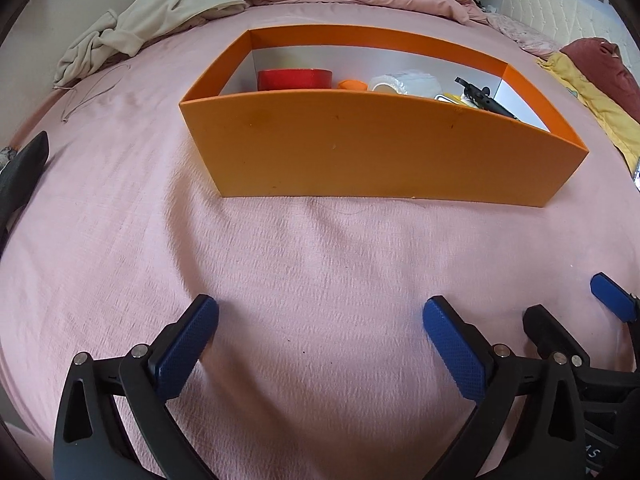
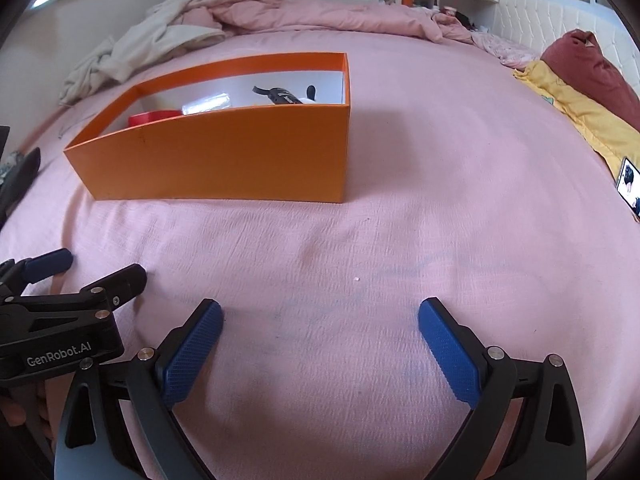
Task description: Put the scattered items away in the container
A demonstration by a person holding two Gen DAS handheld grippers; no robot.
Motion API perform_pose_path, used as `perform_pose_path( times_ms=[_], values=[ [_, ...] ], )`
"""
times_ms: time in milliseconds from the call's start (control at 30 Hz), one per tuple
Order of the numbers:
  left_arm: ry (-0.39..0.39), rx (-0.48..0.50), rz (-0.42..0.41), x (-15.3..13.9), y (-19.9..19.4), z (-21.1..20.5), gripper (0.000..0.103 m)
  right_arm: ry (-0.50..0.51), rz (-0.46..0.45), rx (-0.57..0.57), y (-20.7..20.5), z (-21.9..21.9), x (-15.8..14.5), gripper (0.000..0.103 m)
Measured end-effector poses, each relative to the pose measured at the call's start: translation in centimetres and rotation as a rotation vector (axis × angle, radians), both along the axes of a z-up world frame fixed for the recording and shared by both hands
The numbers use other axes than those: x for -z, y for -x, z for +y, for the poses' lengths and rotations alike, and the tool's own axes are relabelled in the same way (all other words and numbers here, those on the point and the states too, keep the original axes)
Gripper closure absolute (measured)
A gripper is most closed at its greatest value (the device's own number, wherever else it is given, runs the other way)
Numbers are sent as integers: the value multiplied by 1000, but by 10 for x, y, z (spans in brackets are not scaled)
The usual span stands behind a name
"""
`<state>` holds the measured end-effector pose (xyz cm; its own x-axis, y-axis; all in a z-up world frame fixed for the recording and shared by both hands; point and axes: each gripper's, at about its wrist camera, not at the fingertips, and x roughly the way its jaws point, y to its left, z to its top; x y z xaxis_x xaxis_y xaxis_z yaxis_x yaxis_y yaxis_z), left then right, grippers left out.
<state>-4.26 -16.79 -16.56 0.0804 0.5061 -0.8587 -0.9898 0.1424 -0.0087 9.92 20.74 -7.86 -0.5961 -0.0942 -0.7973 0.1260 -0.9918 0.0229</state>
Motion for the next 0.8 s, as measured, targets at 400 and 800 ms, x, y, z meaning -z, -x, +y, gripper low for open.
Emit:
perform_pose_path(
  times_ms=[400, 800],
  values=[
    [-1, -5, 1, 1, 0, 1, 1, 0, 0, 0, 0, 0, 0, 4],
    [-3, -6, 2, 0, 0, 0, 1, 0, 0, 0, 0, 0, 0, 4]
  ],
)
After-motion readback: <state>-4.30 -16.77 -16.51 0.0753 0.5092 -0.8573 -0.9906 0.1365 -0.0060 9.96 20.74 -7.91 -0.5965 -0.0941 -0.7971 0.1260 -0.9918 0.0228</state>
